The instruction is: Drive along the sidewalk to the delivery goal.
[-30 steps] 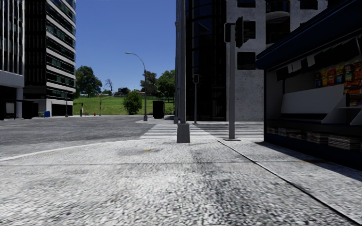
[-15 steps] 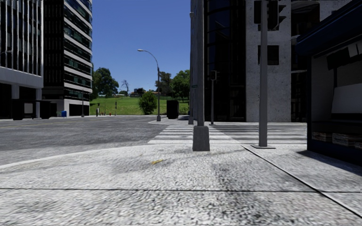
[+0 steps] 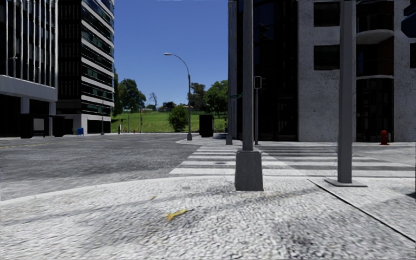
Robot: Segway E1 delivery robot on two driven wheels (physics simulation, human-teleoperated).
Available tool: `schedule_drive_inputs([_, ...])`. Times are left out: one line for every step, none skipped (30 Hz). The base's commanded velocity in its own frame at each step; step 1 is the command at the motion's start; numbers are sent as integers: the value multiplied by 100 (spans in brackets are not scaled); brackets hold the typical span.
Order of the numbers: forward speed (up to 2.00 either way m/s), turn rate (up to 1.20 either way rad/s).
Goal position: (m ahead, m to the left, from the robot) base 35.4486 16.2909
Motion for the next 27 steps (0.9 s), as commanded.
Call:
schedule_drive_inputs([200,5])
schedule_drive_inputs([200,1])
schedule_drive_inputs([200,0])
schedule_drive_inputs([200,0])
schedule_drive_inputs([200,0])
schedule_drive_inputs([200,0])
schedule_drive_inputs([200,0])
schedule_drive_inputs([200,0])
schedule_drive_inputs([200,0])
schedule_drive_inputs([200,0])
schedule_drive_inputs([200,0])
schedule_drive_inputs([200,0])
schedule_drive_inputs([200,0])
schedule_drive_inputs([200,0])
schedule_drive_inputs([200,0])
schedule_drive_inputs([200,0])
schedule_drive_inputs([200,0])
schedule_drive_inputs([200,0])
schedule_drive_inputs([200,0])
schedule_drive_inputs([200,0])
schedule_drive_inputs([200,0])
schedule_drive_inputs([200,0])
schedule_drive_inputs([200,0])
schedule_drive_inputs([200,0])
schedule_drive_inputs([200,0])
schedule_drive_inputs([200,0])
schedule_drive_inputs([200,0])
